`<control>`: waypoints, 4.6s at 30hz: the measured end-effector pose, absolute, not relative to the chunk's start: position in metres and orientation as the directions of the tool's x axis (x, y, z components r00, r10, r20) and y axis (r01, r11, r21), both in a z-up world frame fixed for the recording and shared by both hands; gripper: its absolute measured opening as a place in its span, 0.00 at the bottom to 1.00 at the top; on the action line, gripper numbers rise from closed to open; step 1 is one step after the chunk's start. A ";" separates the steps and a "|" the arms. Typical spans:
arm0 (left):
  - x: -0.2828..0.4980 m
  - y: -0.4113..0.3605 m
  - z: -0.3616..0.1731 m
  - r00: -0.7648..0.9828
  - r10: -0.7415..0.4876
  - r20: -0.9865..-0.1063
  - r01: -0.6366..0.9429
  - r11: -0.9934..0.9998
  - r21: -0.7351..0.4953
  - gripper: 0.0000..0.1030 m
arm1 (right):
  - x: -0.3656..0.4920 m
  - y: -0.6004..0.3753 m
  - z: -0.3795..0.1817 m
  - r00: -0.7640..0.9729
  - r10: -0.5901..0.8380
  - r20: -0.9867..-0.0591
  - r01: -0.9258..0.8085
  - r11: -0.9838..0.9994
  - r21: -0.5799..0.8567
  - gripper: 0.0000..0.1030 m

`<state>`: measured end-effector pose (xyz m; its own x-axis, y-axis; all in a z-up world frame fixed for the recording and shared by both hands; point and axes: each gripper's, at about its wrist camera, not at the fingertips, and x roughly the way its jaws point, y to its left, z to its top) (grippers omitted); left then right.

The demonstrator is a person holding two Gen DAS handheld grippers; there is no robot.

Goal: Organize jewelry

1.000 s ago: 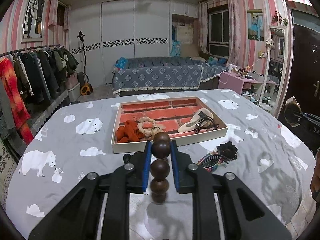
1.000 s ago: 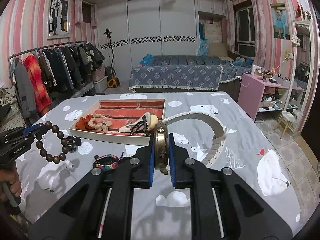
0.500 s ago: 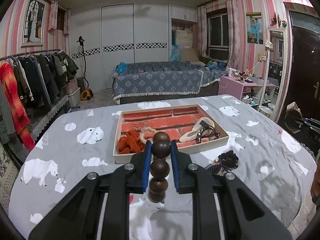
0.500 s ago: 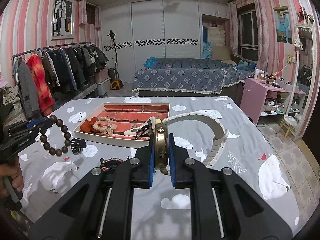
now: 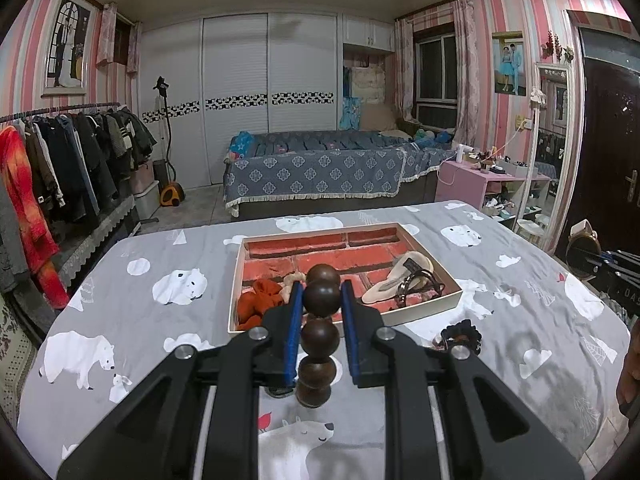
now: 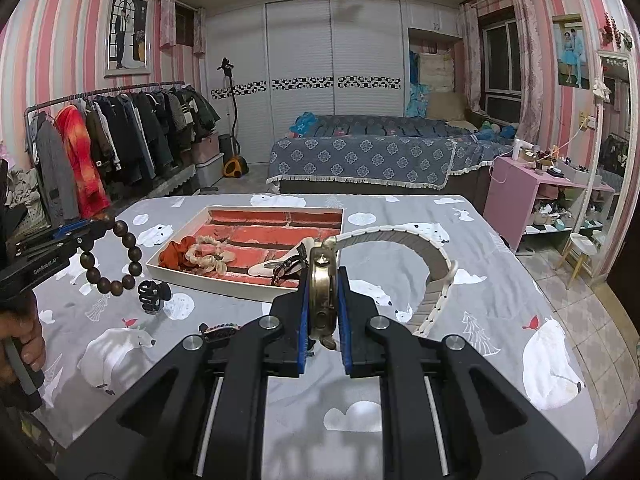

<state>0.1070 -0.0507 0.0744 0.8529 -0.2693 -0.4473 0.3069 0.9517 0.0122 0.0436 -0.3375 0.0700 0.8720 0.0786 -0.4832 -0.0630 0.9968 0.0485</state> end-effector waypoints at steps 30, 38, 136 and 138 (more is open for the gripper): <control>0.240 -0.064 0.073 0.826 -0.307 -0.472 0.323 0.945 -0.048 0.19 | 0.184 -0.312 0.070 0.843 0.166 -0.511 -0.154 0.986 0.067 0.13; 0.322 -0.068 0.034 0.732 -0.304 -0.609 0.300 0.947 -0.113 0.19 | 0.280 -0.307 0.041 0.776 0.205 -0.596 -0.175 0.979 0.109 0.13; 0.146 -0.016 -0.024 0.783 -0.122 -0.610 0.160 0.987 0.008 0.85 | 0.138 -0.322 -0.041 0.703 0.133 -0.699 -0.073 0.991 0.115 0.33; 0.154 -0.019 -0.025 0.774 -0.116 -0.622 0.157 0.988 0.011 0.85 | 0.148 -0.322 -0.047 0.681 0.129 -0.721 -0.072 0.991 0.109 0.32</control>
<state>0.1537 -0.0187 -0.0255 0.7742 -0.1162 -0.6222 0.1570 0.9875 0.0109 0.1476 -0.3218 -0.0474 0.6810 0.1289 -0.7208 -0.0722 0.9914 0.1091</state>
